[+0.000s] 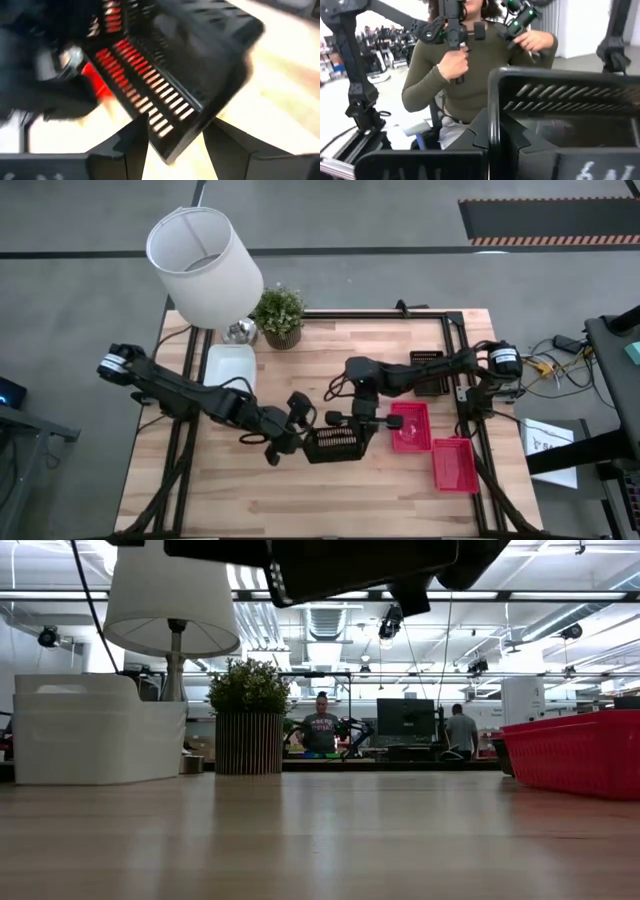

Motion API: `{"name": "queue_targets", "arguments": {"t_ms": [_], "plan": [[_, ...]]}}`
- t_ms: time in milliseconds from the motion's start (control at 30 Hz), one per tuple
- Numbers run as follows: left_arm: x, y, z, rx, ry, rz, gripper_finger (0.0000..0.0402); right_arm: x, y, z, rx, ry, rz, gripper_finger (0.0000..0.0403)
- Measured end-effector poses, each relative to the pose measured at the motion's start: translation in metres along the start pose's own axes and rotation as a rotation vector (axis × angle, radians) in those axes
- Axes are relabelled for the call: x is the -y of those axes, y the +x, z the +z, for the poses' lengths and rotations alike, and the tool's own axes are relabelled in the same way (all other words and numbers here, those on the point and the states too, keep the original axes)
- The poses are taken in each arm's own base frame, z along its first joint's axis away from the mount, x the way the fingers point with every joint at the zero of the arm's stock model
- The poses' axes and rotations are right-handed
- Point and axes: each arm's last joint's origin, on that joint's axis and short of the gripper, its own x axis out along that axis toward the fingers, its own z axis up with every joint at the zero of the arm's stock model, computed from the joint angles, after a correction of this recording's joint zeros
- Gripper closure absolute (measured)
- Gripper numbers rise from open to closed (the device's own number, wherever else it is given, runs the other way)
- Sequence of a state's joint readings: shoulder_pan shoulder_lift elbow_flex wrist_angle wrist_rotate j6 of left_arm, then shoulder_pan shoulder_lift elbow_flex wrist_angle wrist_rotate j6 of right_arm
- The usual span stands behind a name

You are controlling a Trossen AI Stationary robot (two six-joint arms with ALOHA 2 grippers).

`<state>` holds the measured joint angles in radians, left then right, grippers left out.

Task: Stack baskets by color
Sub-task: Stack the bottom black bin on top of the black bin

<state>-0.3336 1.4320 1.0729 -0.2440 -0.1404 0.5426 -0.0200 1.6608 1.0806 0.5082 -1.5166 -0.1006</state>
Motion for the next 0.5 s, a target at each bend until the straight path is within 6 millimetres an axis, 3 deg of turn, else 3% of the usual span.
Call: {"name": "queue_targets", "arguments": {"t_ms": [300,500], "plan": [[0.003,-0.018,-0.017,-0.225,-0.247,0.047,0.0235,-0.002,-0.013,-0.013,-0.005,0.209,-0.041,0.0395],[0.004,-0.03,-0.024,-0.306,-0.414,0.083,0.0235,-0.012,-0.022,-0.022,-0.089,0.311,-0.228,0.0394]]}}
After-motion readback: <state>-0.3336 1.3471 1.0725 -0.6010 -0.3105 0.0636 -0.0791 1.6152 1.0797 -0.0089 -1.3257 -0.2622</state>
